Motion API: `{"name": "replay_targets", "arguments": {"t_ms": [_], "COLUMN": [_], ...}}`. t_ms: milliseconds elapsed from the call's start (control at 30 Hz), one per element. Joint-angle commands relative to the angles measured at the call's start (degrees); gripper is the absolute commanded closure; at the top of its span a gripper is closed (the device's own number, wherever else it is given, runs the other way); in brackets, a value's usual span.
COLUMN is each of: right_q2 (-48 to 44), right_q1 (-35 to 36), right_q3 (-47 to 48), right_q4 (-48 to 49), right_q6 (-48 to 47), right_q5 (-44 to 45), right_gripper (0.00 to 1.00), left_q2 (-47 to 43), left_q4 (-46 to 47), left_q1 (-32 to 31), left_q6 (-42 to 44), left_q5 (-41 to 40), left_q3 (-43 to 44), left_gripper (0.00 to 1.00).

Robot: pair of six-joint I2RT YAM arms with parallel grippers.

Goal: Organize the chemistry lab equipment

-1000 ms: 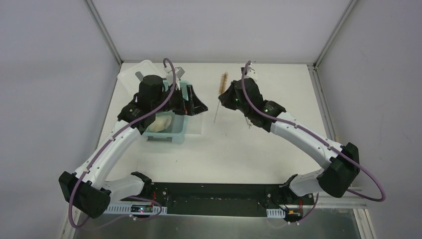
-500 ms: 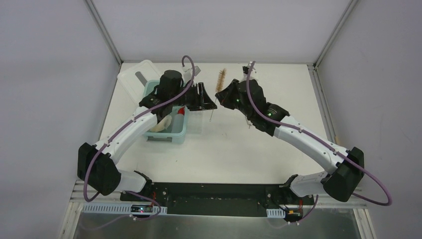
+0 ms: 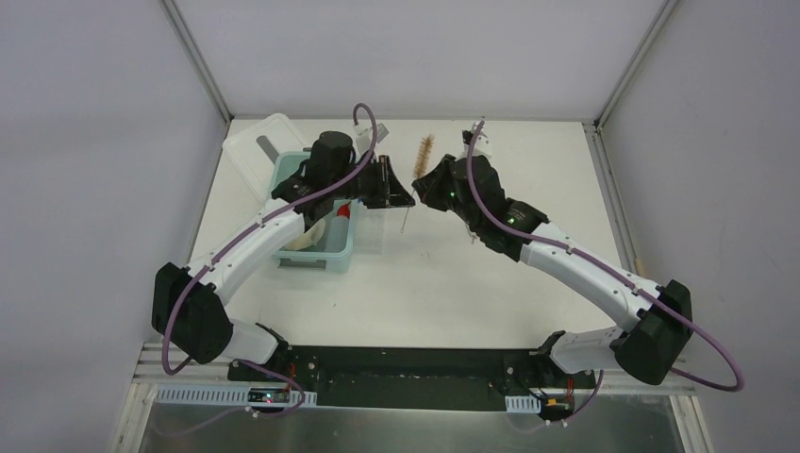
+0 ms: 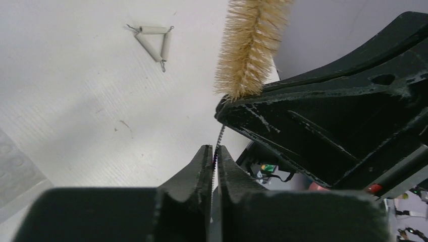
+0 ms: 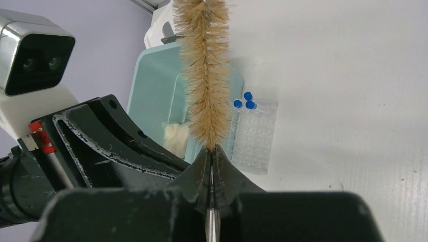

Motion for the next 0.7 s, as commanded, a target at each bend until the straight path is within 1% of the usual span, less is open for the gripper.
{"name": "replay_targets", "arguments": {"t_ms": [0, 100, 167, 200, 233, 267, 367, 433, 500, 533, 600, 667], "right_q2": [-2.0, -2.3, -1.8, -1.5, -1.1, -0.8, -0.7, -1.8, -3.1, -3.7, -4.3, -4.0], "right_q1": [0.2, 0.3, 0.1, 0.1, -0.1, -0.2, -0.8, -1.7, -3.4, -4.6, -7.5, -10.7], "right_q3": [-0.1, -0.6, 0.1, 0.7, 1.3, 1.9, 2.8, 2.3, 1.2, 0.5, -1.1, -2.3], "right_q4": [2.8, 2.6, 0.5, -0.7, -2.1, -3.6, -7.0, -8.2, -9.0, -9.3, -10.0, -11.2], "right_q6": [-0.2, -0.3, -0.5, -0.7, -1.8, -2.6, -5.8, -7.5, -8.7, -8.9, -9.1, -9.1], "right_q5": [1.0, 1.3, 1.9, 2.6, 3.2, 4.2, 7.7, 9.1, 9.1, 8.4, 5.7, 3.9], "right_gripper": [1.0, 1.0, 1.0, 0.94, 0.8, 0.69, 0.47, 0.35, 0.28, 0.26, 0.23, 0.23], "left_q2": [1.1, 0.5, -0.9, -1.6, -2.2, -2.6, -3.1, -3.9, -5.7, -6.8, -8.8, -9.1], "left_q4": [2.5, 2.4, 1.8, 1.0, -0.4, -1.9, -7.5, -11.6, -14.9, -16.4, -20.2, -25.2], "left_q1": [-0.9, -1.0, -0.9, -0.9, -0.9, -0.7, 1.6, 4.5, 7.5, 8.8, 11.8, 14.3], "left_q6": [0.1, 1.1, 2.2, 3.0, 4.3, 5.5, 9.1, 11.1, 14.0, 15.4, 18.7, 22.5], "left_q5": [0.1, -1.2, -3.4, -4.9, -6.6, -7.9, -10.2, -11.1, -12.5, -13.5, -16.2, -20.0], "left_q3": [2.3, 1.7, 1.0, 0.7, 0.6, 0.7, 1.2, 1.6, 1.8, 1.9, 2.5, 3.8], "left_gripper": [0.99, 1.0, 1.0, 1.0, 1.0, 1.0, 1.0, 1.0, 1.0, 1.0, 1.0, 1.0]}}
